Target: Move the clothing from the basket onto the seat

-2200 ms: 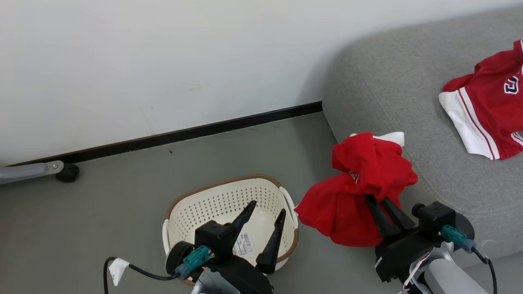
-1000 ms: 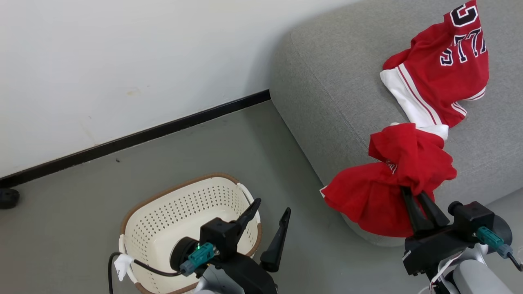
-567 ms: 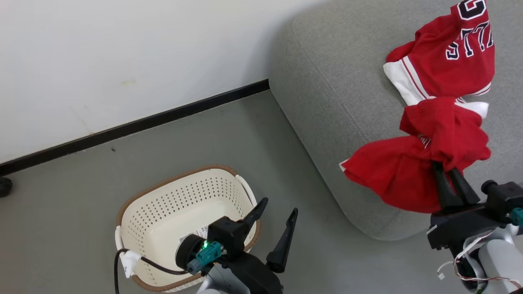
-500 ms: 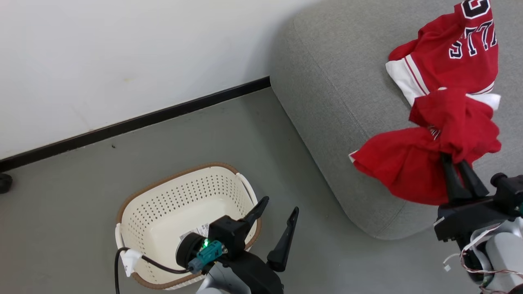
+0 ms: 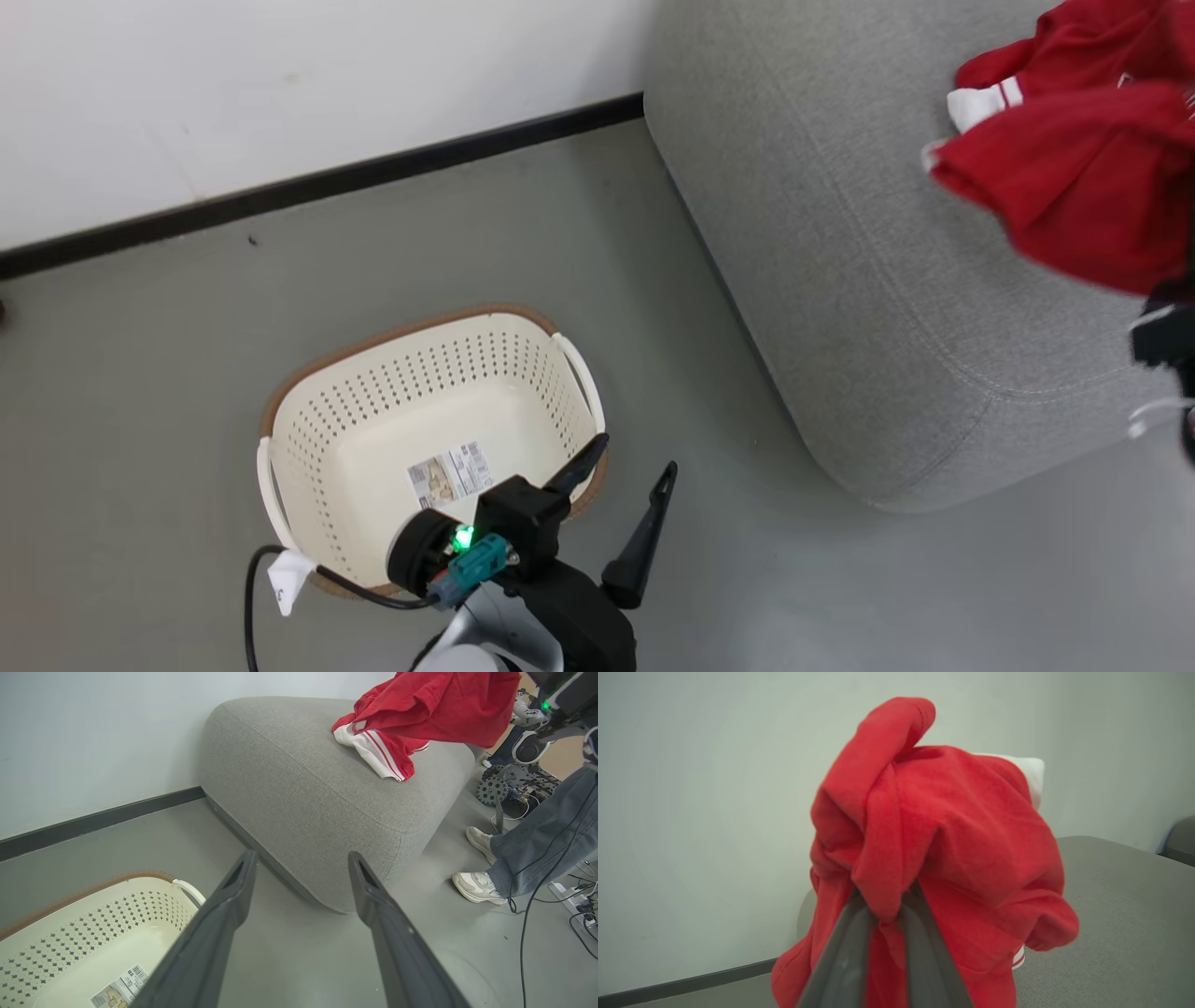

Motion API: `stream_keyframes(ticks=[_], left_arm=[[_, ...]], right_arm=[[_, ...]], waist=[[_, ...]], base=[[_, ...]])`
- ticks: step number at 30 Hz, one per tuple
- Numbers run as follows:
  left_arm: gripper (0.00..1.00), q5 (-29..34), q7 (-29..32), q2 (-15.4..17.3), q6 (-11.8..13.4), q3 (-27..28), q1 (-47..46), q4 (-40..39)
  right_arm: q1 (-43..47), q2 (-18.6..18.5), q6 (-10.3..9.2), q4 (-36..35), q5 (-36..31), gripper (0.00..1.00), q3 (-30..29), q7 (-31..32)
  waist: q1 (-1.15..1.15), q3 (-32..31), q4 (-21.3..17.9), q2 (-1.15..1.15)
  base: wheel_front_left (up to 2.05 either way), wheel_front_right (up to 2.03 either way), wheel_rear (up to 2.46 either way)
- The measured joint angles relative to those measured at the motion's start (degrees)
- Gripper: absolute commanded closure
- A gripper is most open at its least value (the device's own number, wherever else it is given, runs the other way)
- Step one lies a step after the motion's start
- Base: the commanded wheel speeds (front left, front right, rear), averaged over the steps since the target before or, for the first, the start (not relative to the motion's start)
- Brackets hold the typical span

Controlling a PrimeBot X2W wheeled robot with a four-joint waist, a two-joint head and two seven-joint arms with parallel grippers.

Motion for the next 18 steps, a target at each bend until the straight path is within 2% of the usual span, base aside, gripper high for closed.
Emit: stream_keyframes(ticks=[6,13,18], left_arm=[[0.00,0.8,1.4,2.6,0.1,0.5,-0.9,-1.8],[0.00,1.8,3.5,3.2,0.5,0.7,-3.4,-3.9],[0.00,3.1,4.7,4.8,0.9,1.8,-4.5,-5.1]], right_arm=[[-8.5,-2.4,0.35,2.1,1.9,1.00,-4.2,0.0],[-17.2,-4.8,0.79,6.6,4.4,1.00,-7.5,0.0],[-23.8,-6.8,0.87,9.3,4.8,1.00,-8.7,0.0]], waist=[[0.00,4.1,1.1,0.00],[0.00,9.4,2.4,0.00],[0.00,13.4,3.1,0.00]], base=[[0.00,0.00,0.00],[0.00,0.00,0.00],[0.00,0.00,0.00]])
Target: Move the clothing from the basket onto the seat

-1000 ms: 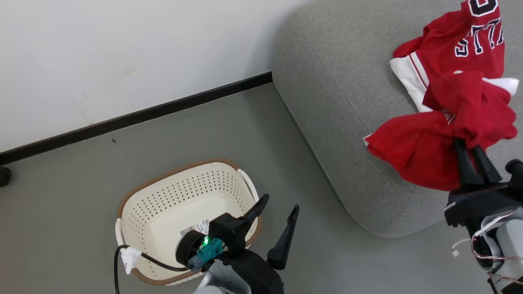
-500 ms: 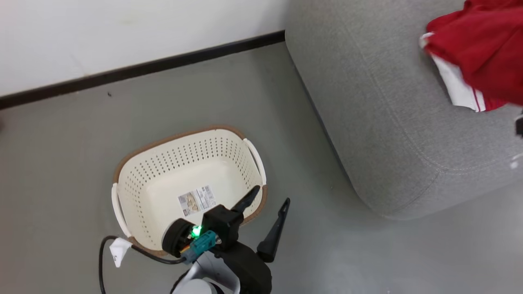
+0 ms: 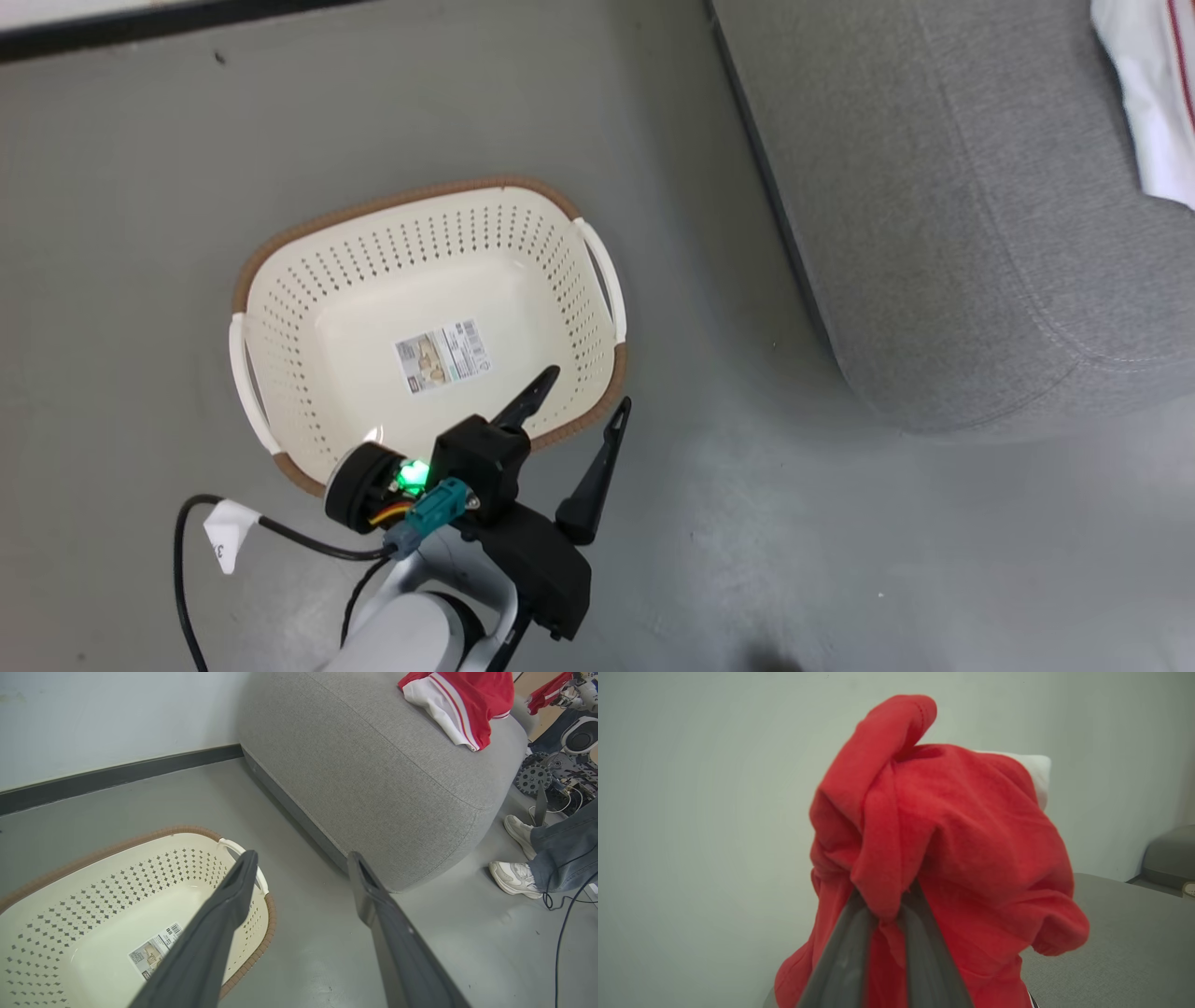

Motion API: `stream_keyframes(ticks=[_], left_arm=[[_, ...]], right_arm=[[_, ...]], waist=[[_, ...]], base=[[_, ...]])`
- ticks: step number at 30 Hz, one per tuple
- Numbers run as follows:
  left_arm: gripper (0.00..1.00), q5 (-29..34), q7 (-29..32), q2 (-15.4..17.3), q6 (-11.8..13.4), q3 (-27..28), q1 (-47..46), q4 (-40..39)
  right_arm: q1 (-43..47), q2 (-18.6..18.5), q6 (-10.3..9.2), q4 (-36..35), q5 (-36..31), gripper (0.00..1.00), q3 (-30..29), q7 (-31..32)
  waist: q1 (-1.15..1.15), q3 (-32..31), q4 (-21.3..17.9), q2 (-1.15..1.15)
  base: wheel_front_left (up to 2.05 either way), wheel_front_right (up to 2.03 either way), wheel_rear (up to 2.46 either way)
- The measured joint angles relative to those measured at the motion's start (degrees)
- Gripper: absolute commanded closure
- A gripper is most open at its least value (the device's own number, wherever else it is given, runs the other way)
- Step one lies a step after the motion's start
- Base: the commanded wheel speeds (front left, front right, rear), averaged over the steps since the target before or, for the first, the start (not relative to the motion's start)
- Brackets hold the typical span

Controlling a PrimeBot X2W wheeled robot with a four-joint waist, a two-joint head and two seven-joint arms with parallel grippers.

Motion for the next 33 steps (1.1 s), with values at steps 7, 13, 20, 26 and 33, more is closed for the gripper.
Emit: stream_keyframes(ticks=[7,13,20,26,33], left_arm=[[0.00,0.6,1.3,1.7,0.6,1.6,-1.1,-1.4],[0.00,1.1,2.5,3.5,0.7,3.0,-1.1,-2.6],[0.00,1.9,4.2,5.8,1.1,4.4,-0.9,-5.2],[0.00,3.1,5.5,6.6,1.6,5.3,-0.8,-7.3],[0.00,3.9,6.3,7.4,1.7,7.7,-0.7,-9.2]], right_arm=[[-6.8,-3.3,0.40,4.6,-0.3,1.00,-1.1,0.0],[-9.8,-7.0,0.41,9.3,-0.3,1.00,-3.5,0.0],[-10.4,-7.8,0.41,13.9,-0.5,1.00,-5.1,0.0],[-10.4,-6.5,0.47,16.2,-0.4,1.00,-5.8,0.0],[-11.2,-5.0,-0.35,19.3,-0.4,1.00,-7.5,0.0]], waist=[[0.00,5.5,0.4,0.00],[0.00,9.5,0.2,0.00],[0.00,13.7,-0.7,-0.01],[0.00,17.3,-1.4,0.00],[0.00,21.3,-1.8,0.00]], base=[[0.00,0.00,0.00],[0.00,0.00,0.00],[0.00,0.00,0.00],[0.00,0.00,0.00],[0.00,0.00,0.00]])
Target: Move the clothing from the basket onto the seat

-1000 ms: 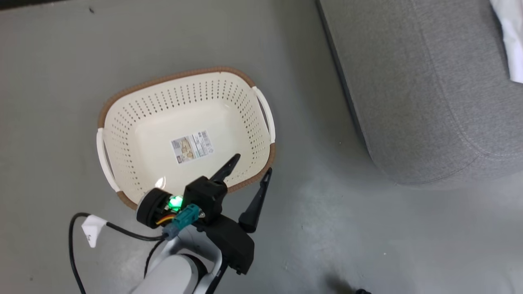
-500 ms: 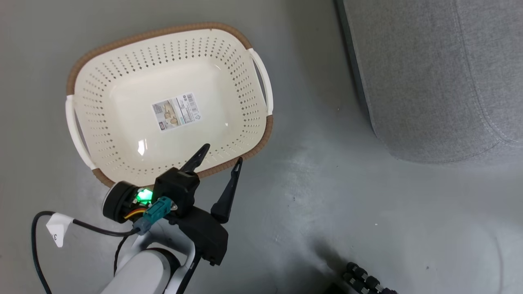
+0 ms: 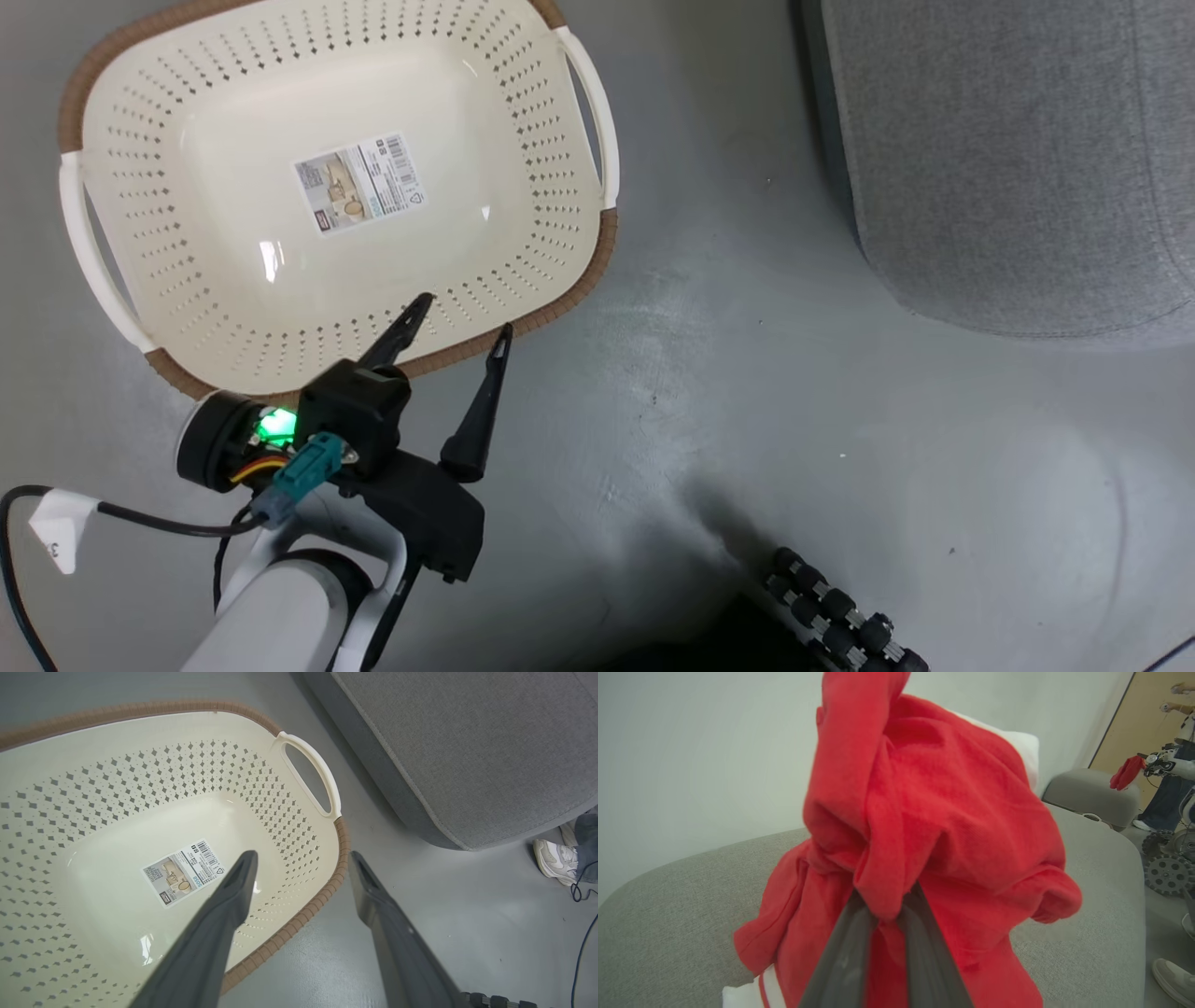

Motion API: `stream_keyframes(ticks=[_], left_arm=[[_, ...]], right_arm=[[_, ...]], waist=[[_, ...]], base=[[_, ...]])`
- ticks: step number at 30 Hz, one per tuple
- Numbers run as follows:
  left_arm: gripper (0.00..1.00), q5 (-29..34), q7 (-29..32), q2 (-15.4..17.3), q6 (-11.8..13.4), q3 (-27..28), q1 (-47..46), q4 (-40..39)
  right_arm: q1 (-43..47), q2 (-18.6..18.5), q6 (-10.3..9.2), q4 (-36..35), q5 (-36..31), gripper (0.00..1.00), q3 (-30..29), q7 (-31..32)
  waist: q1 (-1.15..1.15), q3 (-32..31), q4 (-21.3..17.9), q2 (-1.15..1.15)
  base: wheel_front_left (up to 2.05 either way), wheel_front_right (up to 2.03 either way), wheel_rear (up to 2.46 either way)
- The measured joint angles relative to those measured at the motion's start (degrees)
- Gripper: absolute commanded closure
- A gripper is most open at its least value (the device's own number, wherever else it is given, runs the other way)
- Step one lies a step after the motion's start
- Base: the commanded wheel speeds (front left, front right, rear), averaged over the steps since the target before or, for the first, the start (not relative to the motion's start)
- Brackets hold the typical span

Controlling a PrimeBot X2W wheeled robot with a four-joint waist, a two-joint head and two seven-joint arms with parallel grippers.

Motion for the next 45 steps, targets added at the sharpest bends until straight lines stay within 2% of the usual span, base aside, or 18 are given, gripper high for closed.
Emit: stream_keyframes(ticks=[8,18,19,20,22,23,24,35,42,45], left_arm=[[0.00,0.5,0.3,0.3,0.0,1.4,0.0,-0.7],[0.00,1.1,0.2,-0.1,0.4,2.6,0.0,-0.9],[0.00,1.1,0.2,-0.2,0.4,2.7,0.0,-0.7],[0.00,1.1,0.1,-0.3,0.4,2.8,0.0,-0.6],[0.00,1.1,-0.2,-0.6,0.4,3.0,0.0,-0.2],[0.00,1.1,-0.5,-0.9,0.4,3.0,0.0,0.0],[0.00,1.1,-0.7,-1.2,0.4,3.1,0.0,0.3],[0.00,0.2,-3.8,-5.5,0.4,2.6,-0.4,4.5],[0.00,-1.3,-7.0,-8.9,0.4,2.2,-1.3,8.8],[0.00,-2.6,-8.6,-10.0,-0.1,2.4,-1.5,10.6]], right_arm=[[-2.3,2.3,-2.24,3.1,-0.9,1.00,-0.3,0.0],[-2.5,3.2,-2.24,5.2,-3.5,1.00,1.4,0.0],[-2.5,3.3,-2.19,5.3,-3.9,0.91,1.5,0.0],[-2.5,3.4,-2.18,5.3,-4.2,0.77,1.6,0.0],[-2.4,3.6,-1.80,5.3,-4.5,0.58,1.8,0.0],[-2.4,3.7,-1.76,5.4,-4.7,0.38,1.8,0.0],[-2.3,3.7,-1.70,5.6,-4.8,0.02,1.8,0.0],[4.0,3.6,0.42,4.9,-6.3,0.00,1.5,0.0],[13.0,4.0,1.36,-1.2,-8.6,0.00,1.5,0.0],[16.7,5.6,1.64,-5.5,-9.1,0.00,1.6,0.0]], waist=[[0.00,3.0,0.2,0.00],[-0.01,3.4,0.5,0.00],[-0.01,3.2,0.4,0.00],[-0.01,3.0,0.4,0.00],[-0.01,2.6,0.4,0.00],[-0.01,2.3,0.4,0.00],[-0.01,2.0,0.3,0.00],[-0.01,-3.0,0.0,-0.01],[-0.01,-7.7,0.4,-0.01],[-0.02,-10.0,0.8,-0.02]], base=[[0.00,0.00,0.00],[0.00,0.00,0.00],[0.00,0.00,0.00],[0.00,0.00,0.00],[0.00,0.00,0.00],[0.00,0.00,0.00],[0.00,0.00,0.00],[0.00,0.00,0.00],[0.00,0.00,0.00],[0.00,0.00,0.00]])
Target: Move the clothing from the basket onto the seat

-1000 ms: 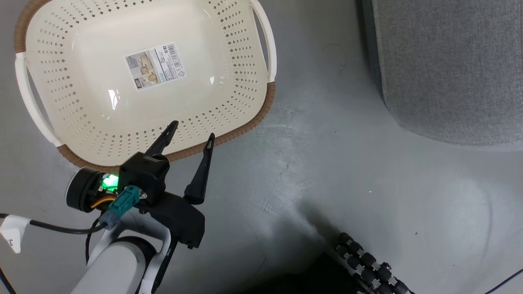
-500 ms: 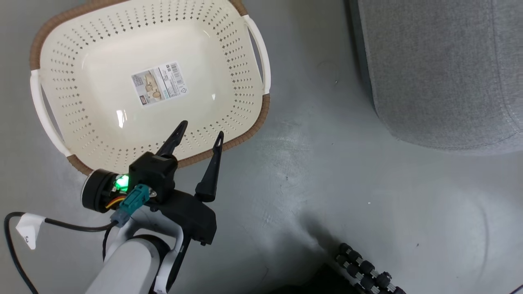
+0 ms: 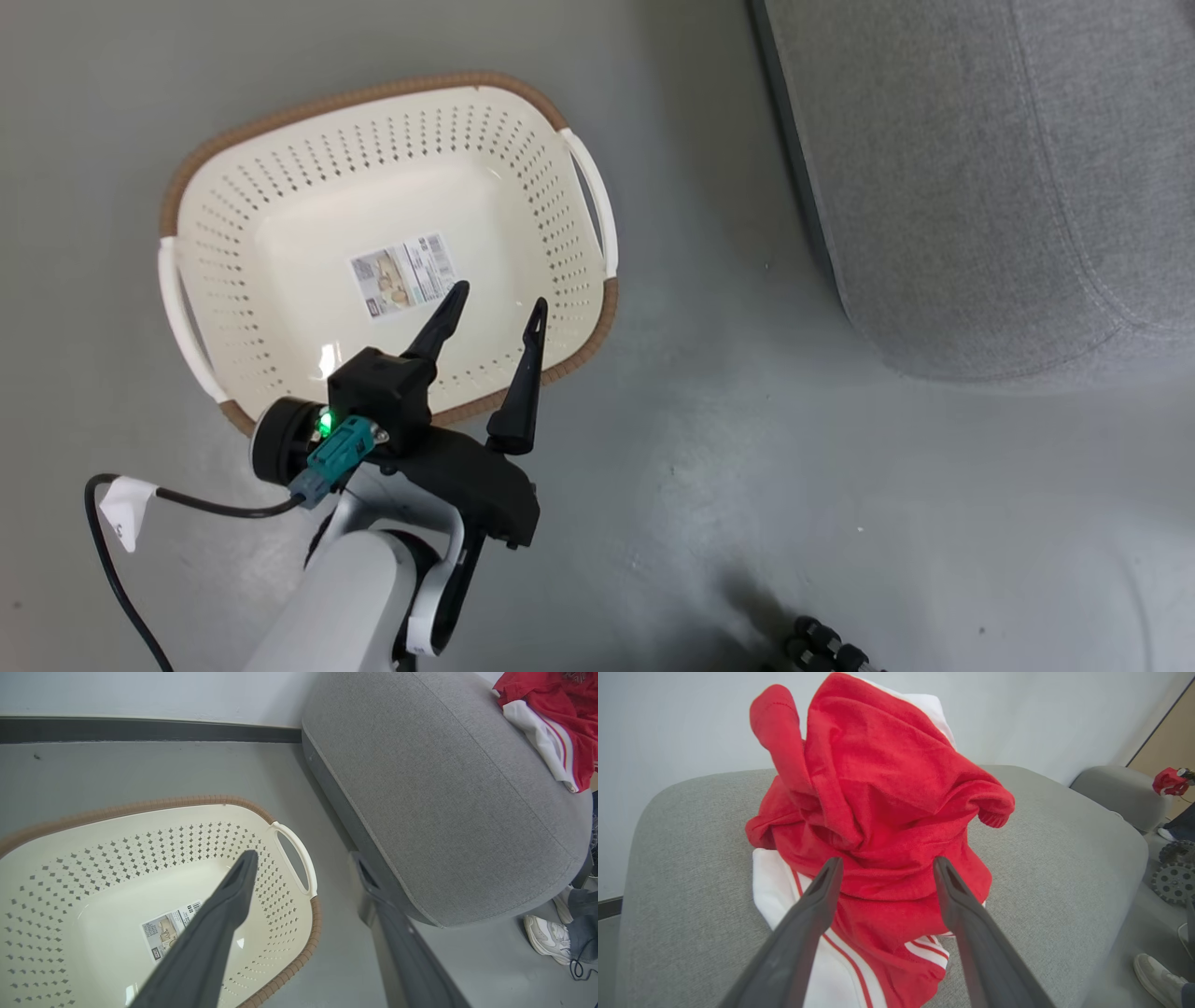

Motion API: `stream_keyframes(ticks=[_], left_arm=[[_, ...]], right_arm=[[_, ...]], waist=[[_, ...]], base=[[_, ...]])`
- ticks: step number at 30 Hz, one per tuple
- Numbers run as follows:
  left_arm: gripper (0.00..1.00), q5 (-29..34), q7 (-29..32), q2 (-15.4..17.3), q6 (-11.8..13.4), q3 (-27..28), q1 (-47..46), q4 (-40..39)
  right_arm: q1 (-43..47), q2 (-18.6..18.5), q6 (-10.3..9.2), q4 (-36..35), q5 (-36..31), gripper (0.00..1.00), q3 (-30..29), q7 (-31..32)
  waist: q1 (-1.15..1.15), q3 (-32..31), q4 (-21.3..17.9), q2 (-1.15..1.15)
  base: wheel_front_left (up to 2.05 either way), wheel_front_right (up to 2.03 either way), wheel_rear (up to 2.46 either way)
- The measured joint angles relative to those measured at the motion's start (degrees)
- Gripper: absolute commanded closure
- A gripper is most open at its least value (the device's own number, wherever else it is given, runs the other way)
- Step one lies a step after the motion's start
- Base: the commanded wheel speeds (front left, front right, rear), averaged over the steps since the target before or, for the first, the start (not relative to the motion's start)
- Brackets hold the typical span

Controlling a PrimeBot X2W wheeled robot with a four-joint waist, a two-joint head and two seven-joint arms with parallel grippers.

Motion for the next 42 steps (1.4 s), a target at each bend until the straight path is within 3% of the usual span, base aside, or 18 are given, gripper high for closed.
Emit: stream_keyframes(ticks=[12,25,35,42], left_arm=[[0.00,-2.3,-7.5,-5.6,-0.1,1.1,-1.1,8.5],[0.00,-4.1,-17.2,-6.1,-1.6,1.5,0.3,17.1],[0.00,-8.1,-18.3,-6.7,-1.0,6.4,4.9,23.9],[0.00,-8.4,-18.8,-6.5,-1.0,7.5,10.1,24.2]], right_arm=[[11.4,8.0,0.65,-12.6,-3.1,0.00,1.9,0.0],[23.5,12.3,0.98,-16.9,-6.2,0.00,5.1,0.0],[32.0,16.3,1.14,-16.7,-6.9,0.00,7.2,0.0],[36.4,18.4,1.14,-17.2,-7.2,0.00,8.7,0.0]], waist=[[0.00,-8.7,4.9,0.00],[0.00,-18.1,14.3,0.00],[0.00,-26.7,20.9,0.00],[0.00,-32.6,24.3,0.00]], base=[[0.00,0.00,0.00],[0.00,0.00,0.00],[0.00,0.00,0.00],[0.00,0.00,0.00]])
